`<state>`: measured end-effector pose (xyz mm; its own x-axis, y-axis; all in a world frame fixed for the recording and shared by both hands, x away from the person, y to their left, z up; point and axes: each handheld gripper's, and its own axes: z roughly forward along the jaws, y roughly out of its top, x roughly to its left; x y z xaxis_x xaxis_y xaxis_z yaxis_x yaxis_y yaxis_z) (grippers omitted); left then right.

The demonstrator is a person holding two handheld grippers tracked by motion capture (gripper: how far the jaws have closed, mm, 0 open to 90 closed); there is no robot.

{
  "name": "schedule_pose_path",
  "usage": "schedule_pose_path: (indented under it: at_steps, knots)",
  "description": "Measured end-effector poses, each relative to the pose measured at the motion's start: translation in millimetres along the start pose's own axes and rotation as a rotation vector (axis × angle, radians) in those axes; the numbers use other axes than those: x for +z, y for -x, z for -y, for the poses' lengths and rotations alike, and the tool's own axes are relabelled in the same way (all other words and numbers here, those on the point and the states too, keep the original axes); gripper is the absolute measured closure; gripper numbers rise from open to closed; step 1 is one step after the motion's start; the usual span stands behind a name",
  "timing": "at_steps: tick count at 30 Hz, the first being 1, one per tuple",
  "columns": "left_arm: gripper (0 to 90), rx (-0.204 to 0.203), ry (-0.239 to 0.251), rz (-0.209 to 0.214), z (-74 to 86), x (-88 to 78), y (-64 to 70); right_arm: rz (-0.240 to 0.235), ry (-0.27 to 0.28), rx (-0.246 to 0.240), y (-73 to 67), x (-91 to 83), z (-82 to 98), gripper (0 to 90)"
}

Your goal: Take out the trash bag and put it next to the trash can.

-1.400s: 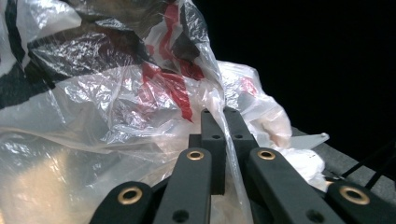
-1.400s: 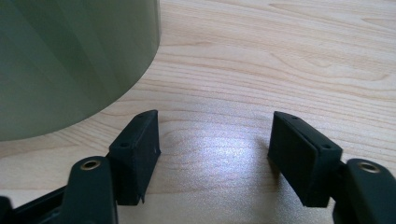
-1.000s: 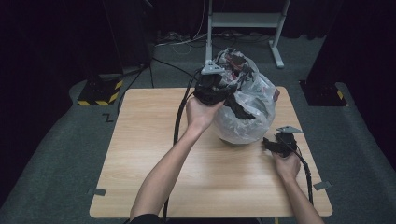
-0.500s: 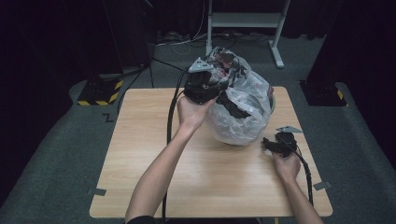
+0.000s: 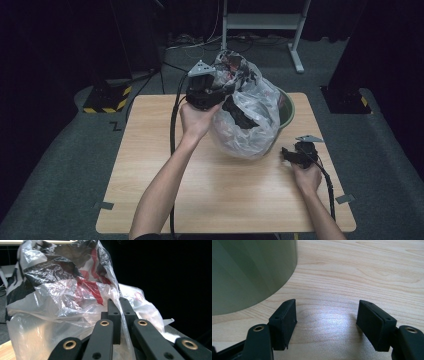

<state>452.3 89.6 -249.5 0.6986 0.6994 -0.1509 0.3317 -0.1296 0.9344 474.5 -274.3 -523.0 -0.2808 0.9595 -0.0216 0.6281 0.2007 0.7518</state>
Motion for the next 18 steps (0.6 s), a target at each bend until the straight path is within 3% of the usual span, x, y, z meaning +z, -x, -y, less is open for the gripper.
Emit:
schedule_pose_path:
  at_steps: [18]
  knots:
    - [89.1,-0.023,0.038,-0.050,5.0,-39.7,-18.2,-0.001,0.000,-0.002,0.1,0.1,0.0,32.0]
